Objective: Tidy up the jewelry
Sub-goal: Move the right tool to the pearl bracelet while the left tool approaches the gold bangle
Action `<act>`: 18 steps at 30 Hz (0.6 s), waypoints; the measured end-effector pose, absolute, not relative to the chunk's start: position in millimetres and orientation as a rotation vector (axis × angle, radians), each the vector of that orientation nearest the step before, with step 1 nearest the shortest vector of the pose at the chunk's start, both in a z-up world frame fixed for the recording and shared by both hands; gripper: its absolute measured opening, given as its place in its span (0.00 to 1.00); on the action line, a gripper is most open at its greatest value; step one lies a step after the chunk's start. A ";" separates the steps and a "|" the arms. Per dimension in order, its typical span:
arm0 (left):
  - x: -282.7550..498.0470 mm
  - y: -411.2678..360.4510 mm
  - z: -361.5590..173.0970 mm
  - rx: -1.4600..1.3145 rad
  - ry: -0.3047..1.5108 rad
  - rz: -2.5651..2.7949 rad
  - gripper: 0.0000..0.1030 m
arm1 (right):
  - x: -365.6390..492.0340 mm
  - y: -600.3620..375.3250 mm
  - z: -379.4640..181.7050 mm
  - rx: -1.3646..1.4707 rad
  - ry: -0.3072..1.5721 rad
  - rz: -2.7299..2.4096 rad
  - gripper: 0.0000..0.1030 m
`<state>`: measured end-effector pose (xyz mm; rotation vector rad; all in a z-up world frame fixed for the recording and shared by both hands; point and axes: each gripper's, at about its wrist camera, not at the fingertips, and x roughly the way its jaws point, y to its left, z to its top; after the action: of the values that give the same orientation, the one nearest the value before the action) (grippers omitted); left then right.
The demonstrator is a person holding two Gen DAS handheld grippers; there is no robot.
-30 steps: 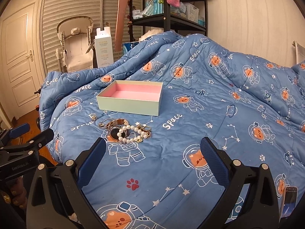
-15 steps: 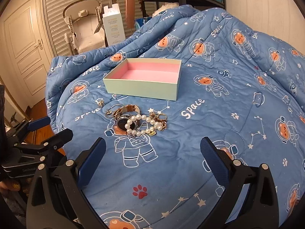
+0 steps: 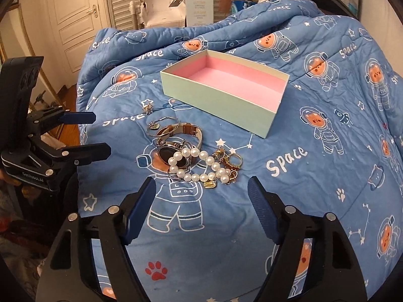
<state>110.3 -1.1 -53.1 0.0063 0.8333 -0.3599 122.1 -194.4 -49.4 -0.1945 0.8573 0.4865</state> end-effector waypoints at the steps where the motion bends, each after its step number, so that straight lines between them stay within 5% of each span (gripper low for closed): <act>1: 113.5 -1.8 -54.5 0.013 0.840 -0.372 0.83 | 125.4 -193.8 -50.7 -0.207 0.861 0.497 0.67; 6: 129.8 -9.6 -58.5 0.067 0.864 -0.438 0.57 | 141.1 -194.1 -57.3 -0.228 0.889 0.547 0.55; 14: 143.6 -34.8 -64.4 0.249 0.835 -0.538 0.31 | 156.5 -189.0 -66.0 -0.310 0.908 0.604 0.41; 18: 147.1 -44.2 -66.6 0.363 0.800 -0.596 0.27 | 162.6 -187.2 -68.0 -0.355 0.906 0.640 0.40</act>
<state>147.1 -44.2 -66.6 0.3631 0.8003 -0.5962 162.6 -187.2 -68.0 -0.3552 0.9062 0.6400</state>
